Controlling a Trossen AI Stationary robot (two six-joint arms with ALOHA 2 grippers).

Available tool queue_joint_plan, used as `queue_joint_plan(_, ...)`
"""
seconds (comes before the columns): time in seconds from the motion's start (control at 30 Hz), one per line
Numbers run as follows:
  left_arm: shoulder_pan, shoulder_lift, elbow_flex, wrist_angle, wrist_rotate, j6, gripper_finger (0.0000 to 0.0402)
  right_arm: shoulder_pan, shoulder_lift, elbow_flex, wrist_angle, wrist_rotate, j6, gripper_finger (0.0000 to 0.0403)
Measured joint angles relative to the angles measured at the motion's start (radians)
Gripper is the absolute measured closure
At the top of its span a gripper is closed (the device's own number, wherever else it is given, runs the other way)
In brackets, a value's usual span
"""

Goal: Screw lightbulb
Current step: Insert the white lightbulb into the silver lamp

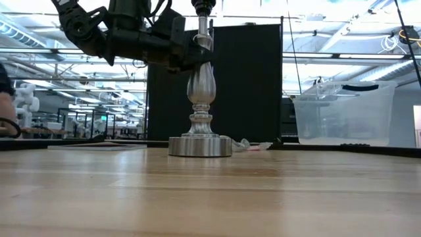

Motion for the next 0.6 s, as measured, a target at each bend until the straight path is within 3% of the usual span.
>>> queue_joint_plan(0.6,-0.001,0.000,0.000,-0.003,0.006,-0.010,0.0264,0.003,-0.001,0.003,0.001,0.039,-0.073,0.0078)
